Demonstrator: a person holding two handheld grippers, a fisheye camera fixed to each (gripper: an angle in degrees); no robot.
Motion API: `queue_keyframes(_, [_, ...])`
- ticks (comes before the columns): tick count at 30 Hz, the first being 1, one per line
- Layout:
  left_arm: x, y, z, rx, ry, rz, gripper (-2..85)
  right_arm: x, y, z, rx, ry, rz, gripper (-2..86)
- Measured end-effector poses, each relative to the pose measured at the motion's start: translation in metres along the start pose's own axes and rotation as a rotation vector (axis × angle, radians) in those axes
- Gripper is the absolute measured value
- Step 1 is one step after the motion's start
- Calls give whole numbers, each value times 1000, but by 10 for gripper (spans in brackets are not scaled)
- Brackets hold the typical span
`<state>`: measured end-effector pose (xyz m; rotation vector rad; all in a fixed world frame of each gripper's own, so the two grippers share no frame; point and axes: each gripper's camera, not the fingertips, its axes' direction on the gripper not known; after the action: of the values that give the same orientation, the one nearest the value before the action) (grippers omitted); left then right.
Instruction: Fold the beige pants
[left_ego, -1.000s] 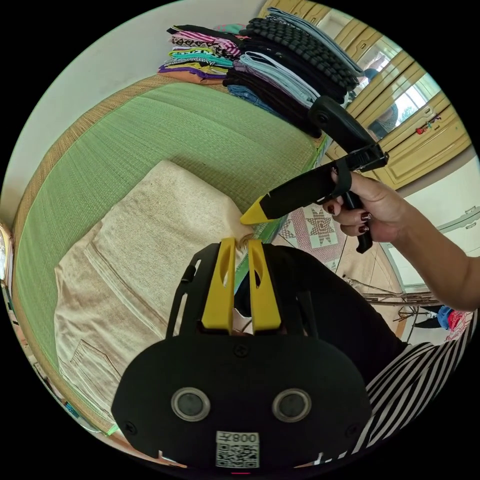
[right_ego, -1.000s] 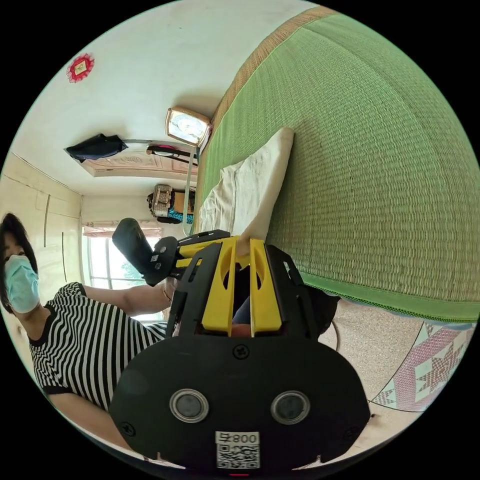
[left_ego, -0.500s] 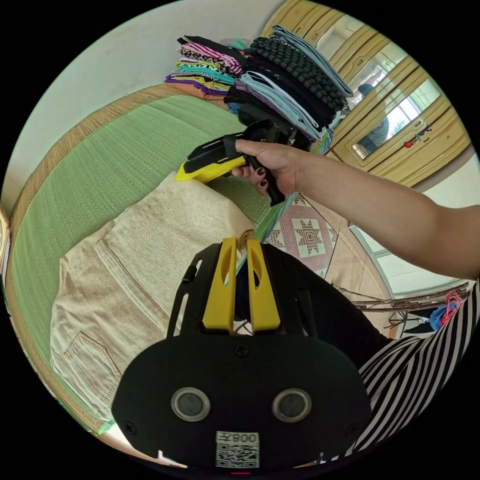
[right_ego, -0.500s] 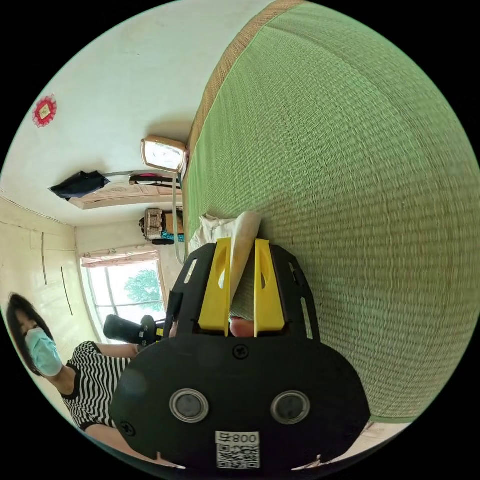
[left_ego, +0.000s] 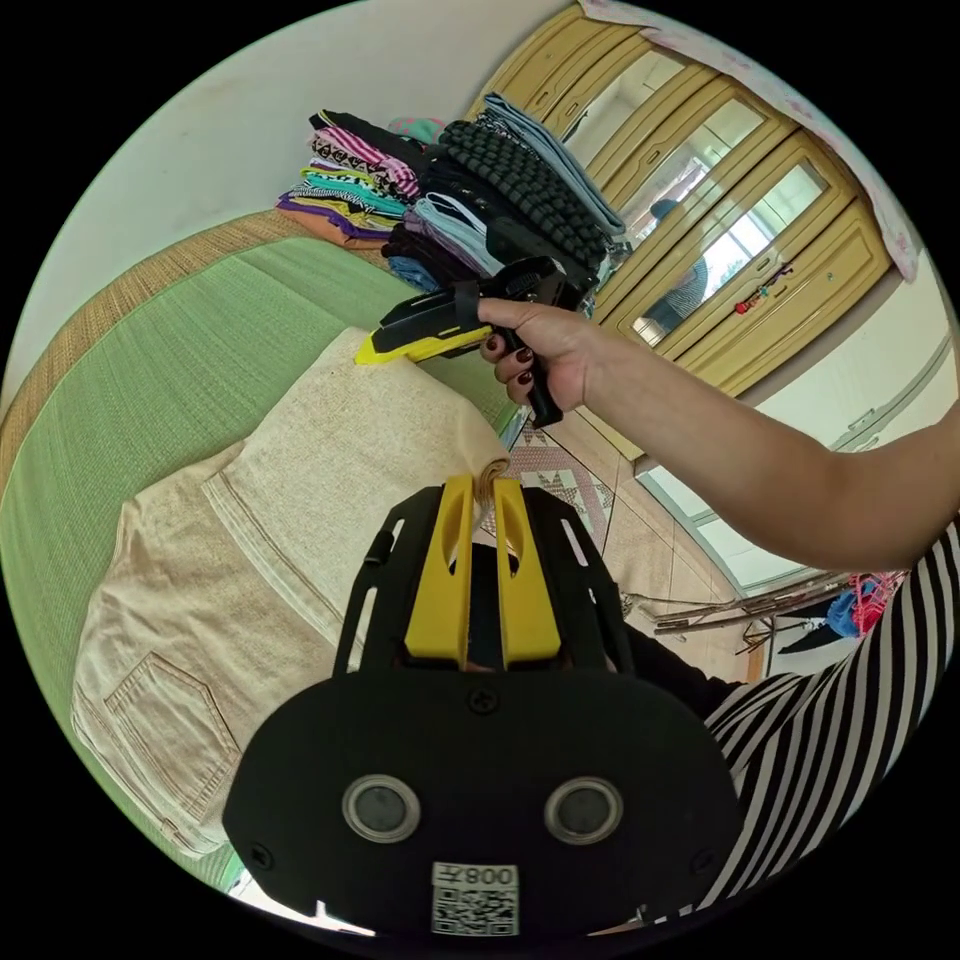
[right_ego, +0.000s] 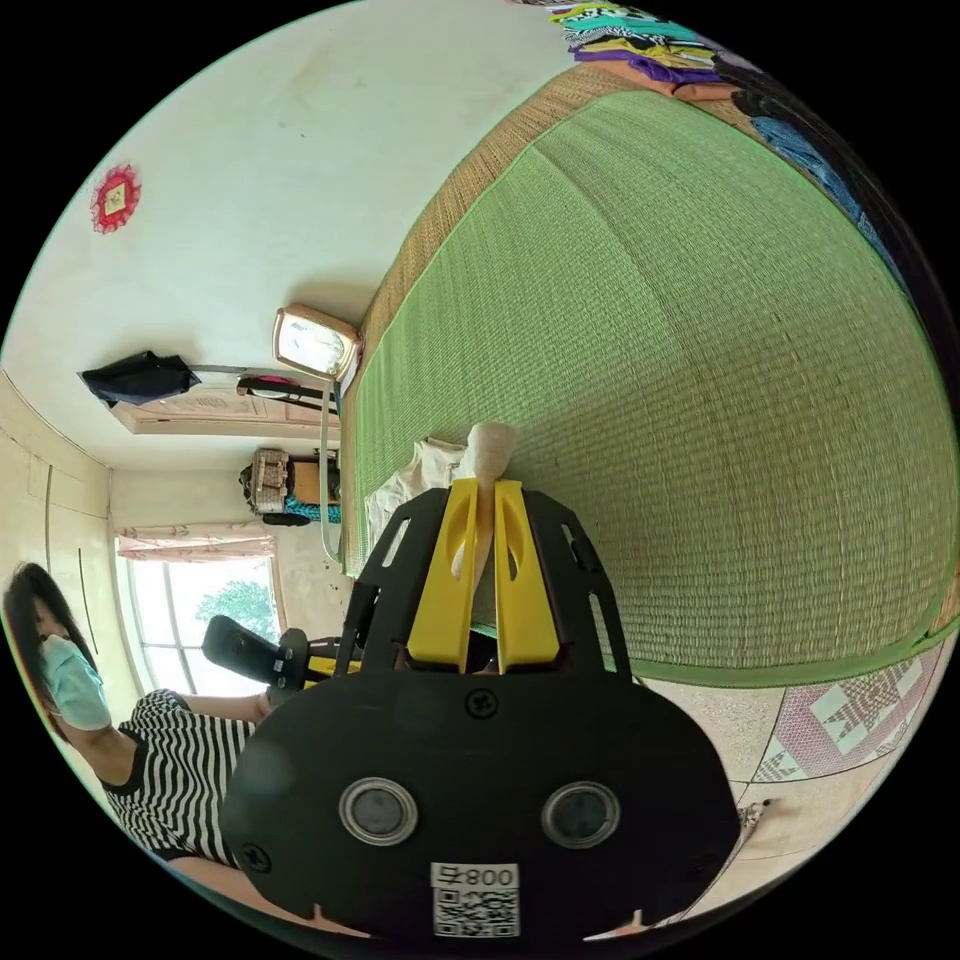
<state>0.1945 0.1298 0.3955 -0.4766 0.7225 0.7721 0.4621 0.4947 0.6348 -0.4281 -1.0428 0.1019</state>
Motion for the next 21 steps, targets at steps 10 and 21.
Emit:
queue_keyframes(10, [-29,87,-127,202,22,-111,28,-112,44,15,109,-94,-100,24])
queue_keyframes(21, [-114,246,-260,506,108,-453,28,-276,59,142,18,12,-262,24])
